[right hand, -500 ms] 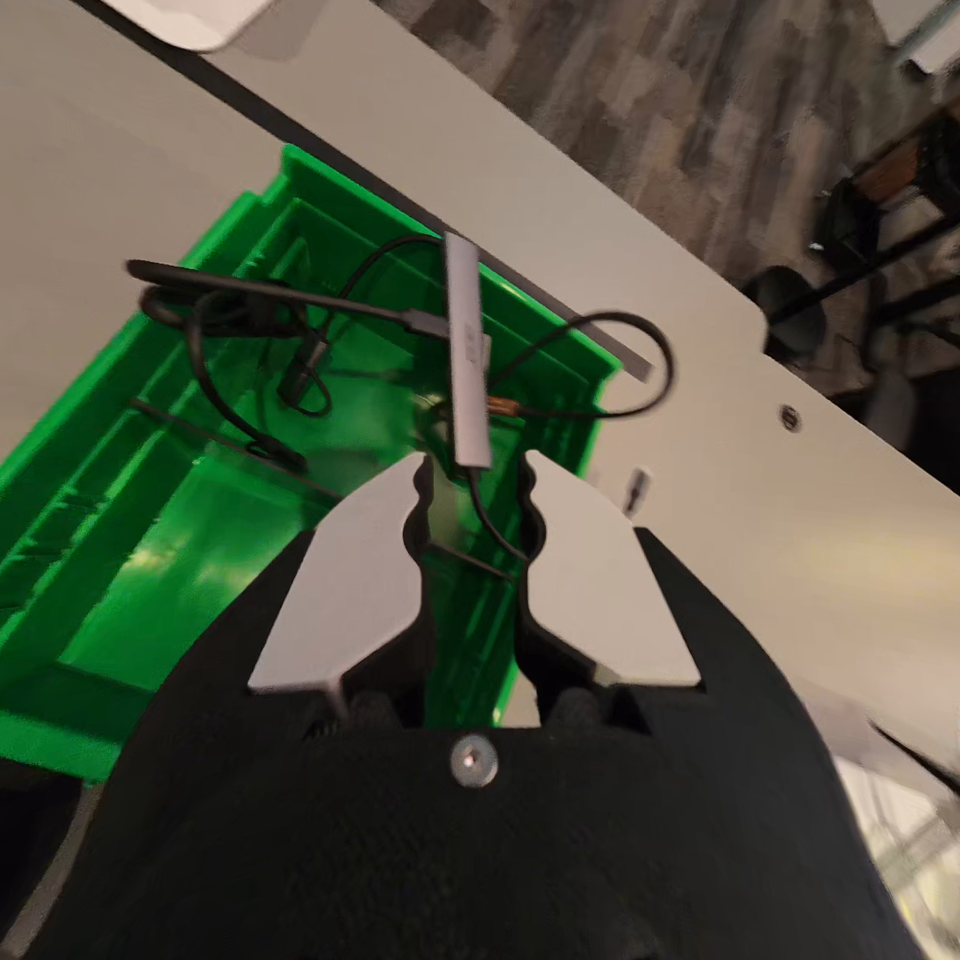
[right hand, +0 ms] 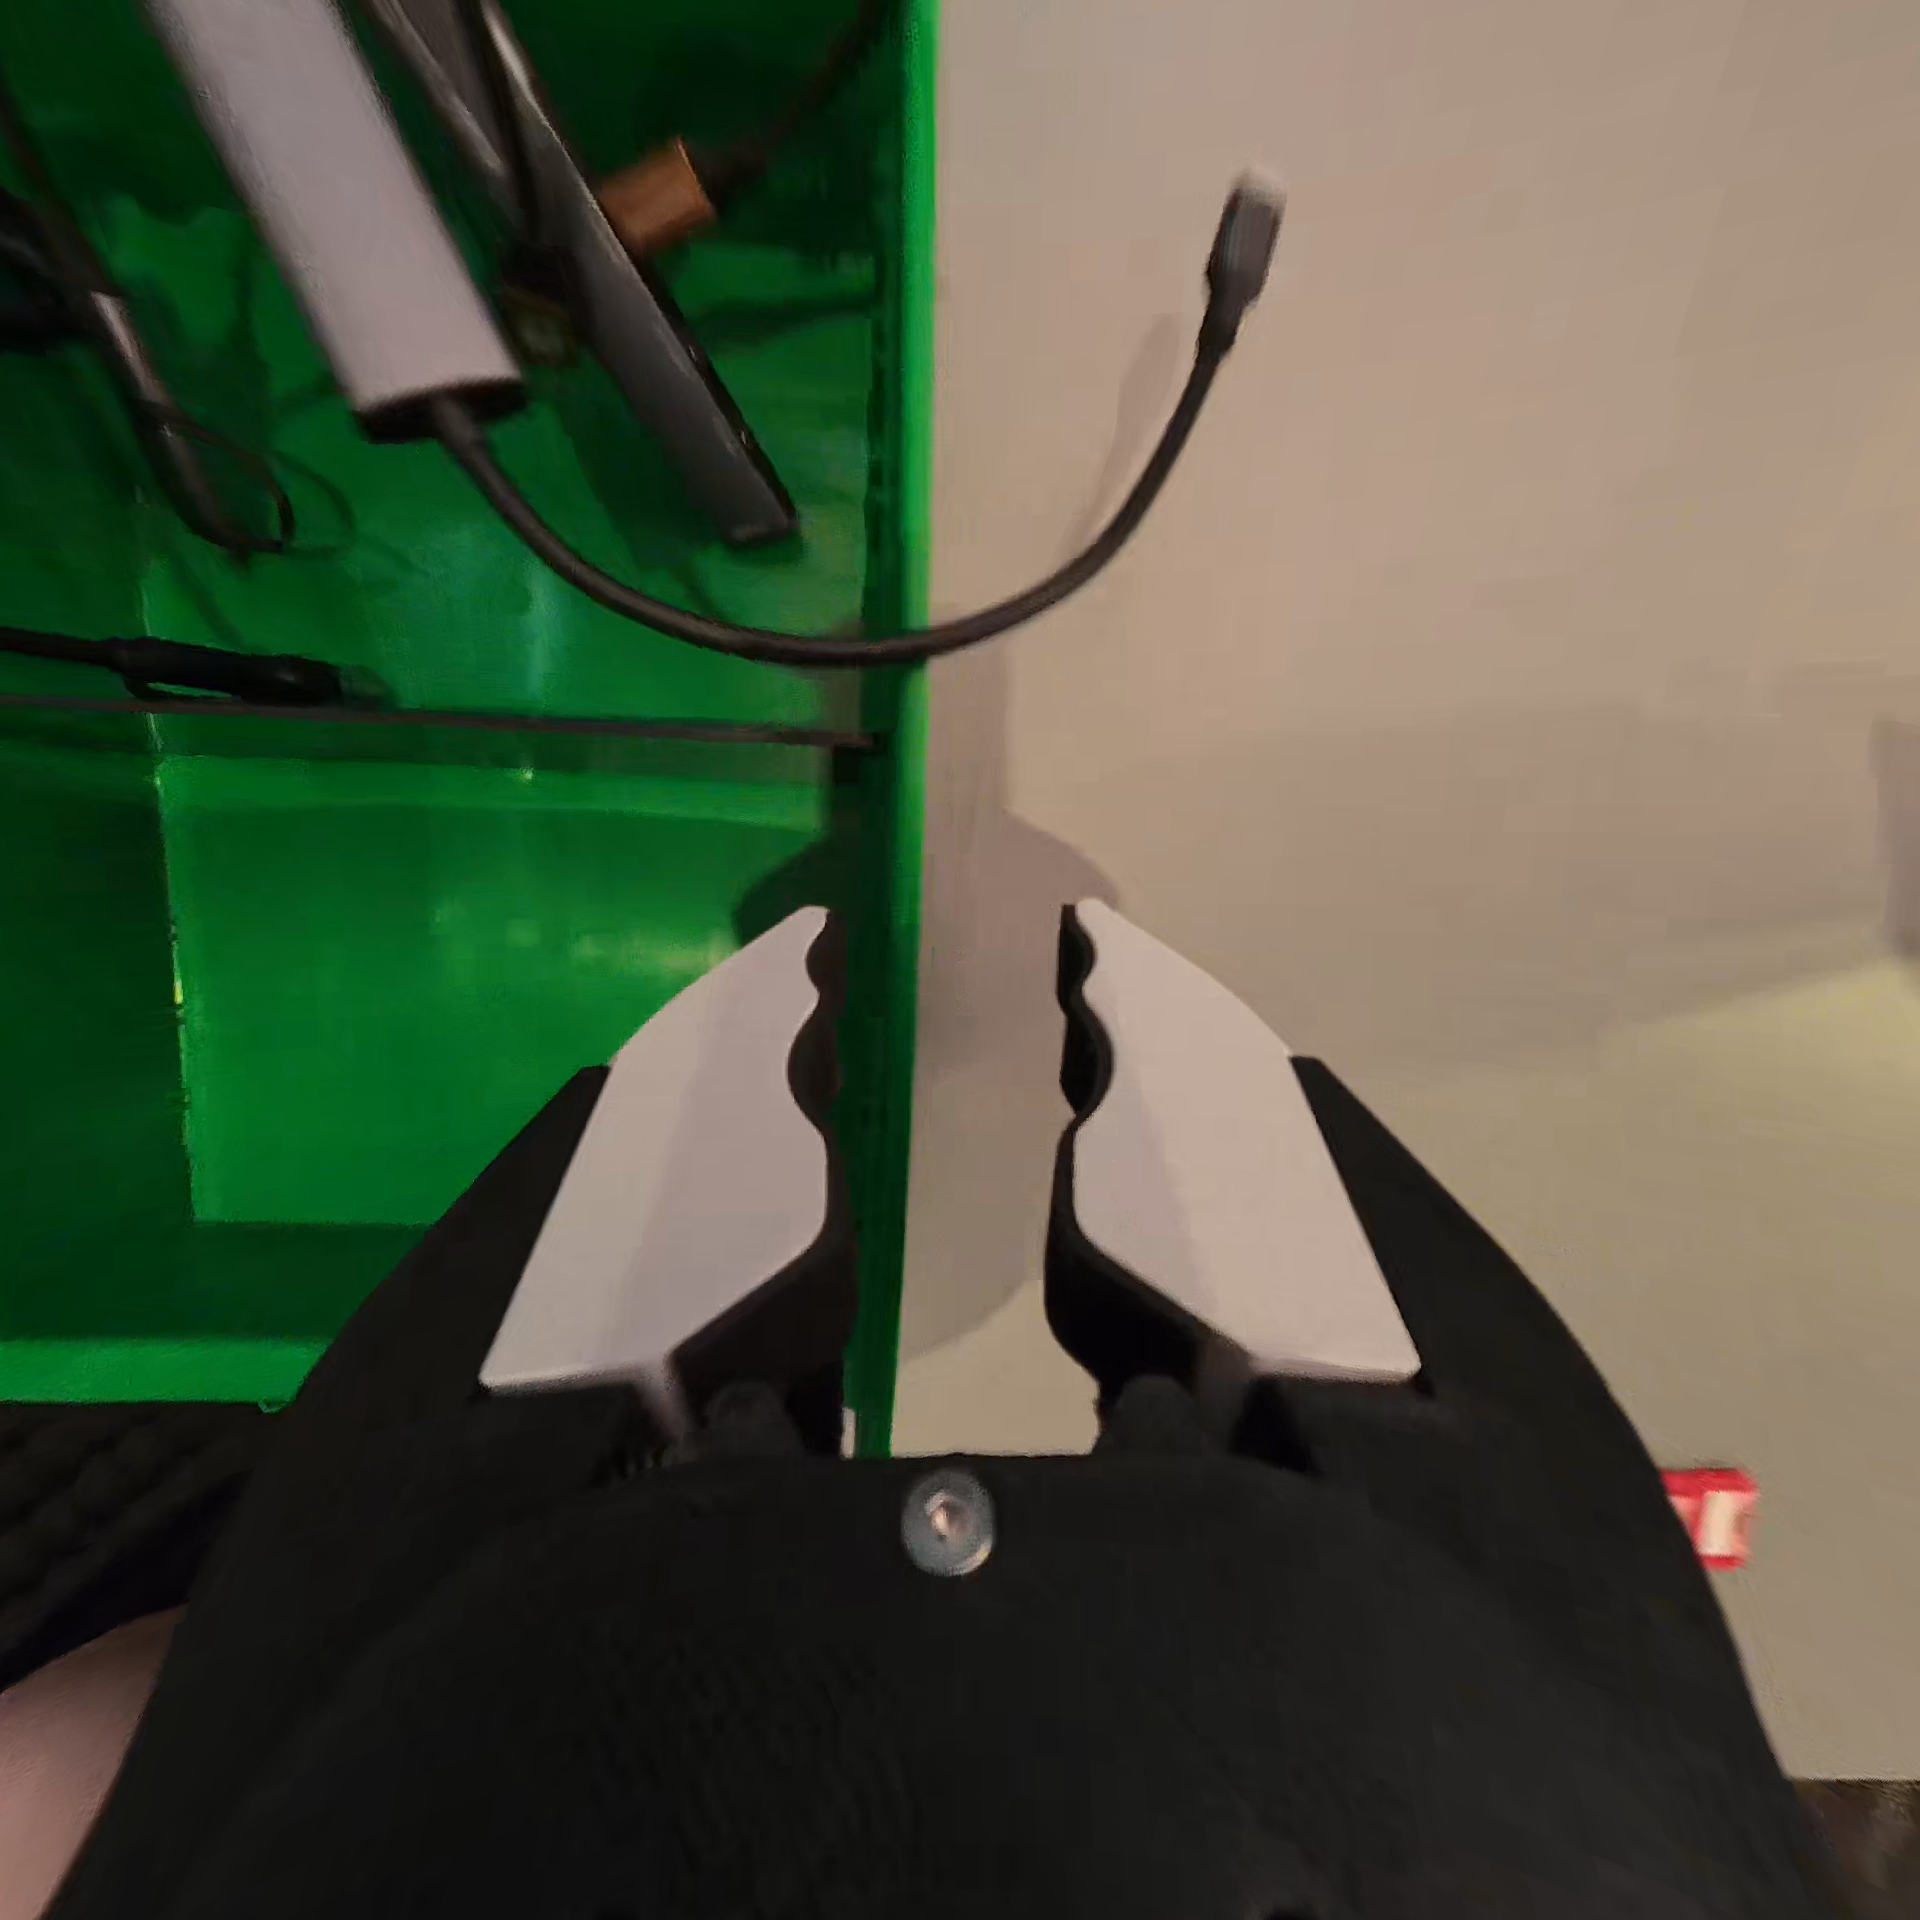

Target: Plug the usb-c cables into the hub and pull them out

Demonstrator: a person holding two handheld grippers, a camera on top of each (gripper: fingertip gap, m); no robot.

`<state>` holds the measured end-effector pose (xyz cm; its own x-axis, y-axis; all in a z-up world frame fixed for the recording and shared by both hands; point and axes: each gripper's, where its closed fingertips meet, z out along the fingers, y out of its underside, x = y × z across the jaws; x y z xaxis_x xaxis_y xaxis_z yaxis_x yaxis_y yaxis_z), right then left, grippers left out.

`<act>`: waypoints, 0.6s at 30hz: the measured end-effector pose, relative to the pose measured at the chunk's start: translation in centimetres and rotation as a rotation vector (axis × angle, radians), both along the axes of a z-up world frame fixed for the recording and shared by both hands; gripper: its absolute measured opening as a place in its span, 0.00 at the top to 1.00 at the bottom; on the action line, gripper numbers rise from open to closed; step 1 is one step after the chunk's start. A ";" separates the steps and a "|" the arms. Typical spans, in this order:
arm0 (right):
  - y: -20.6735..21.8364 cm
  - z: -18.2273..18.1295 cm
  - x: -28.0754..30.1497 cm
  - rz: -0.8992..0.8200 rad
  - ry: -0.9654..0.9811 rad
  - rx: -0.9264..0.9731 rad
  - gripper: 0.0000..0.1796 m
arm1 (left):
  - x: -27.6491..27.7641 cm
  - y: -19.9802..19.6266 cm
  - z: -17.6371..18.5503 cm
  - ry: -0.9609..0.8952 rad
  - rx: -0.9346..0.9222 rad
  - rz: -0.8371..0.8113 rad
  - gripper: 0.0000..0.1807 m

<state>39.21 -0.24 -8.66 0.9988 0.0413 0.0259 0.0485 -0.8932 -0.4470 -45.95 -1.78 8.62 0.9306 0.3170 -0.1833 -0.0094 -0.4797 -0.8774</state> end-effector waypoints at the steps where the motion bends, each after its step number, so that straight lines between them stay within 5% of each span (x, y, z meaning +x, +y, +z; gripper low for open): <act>1: -0.3 -0.9 -0.2 -0.013 0.047 -0.044 0.80 | -0.7 -0.4 -1.7 -0.083 -0.063 0.017 0.63; 7: -1.7 -4.1 -2.1 -0.019 0.217 -0.241 0.95 | -3.3 -0.7 -10.6 -0.396 -0.347 0.049 0.60; 12: -1.7 -4.6 -2.1 -0.003 0.194 -0.281 0.96 | -3.9 -0.9 -17.3 -0.549 -0.591 0.080 0.60; 16: -2.0 -4.7 -2.9 0.000 0.218 -0.314 0.96 | -2.5 -1.6 -19.8 -0.636 -0.742 0.040 0.88; 18: -2.3 -4.7 -3.5 0.030 0.198 -0.347 0.95 | -2.4 -1.7 -19.9 -0.592 -0.778 0.018 0.93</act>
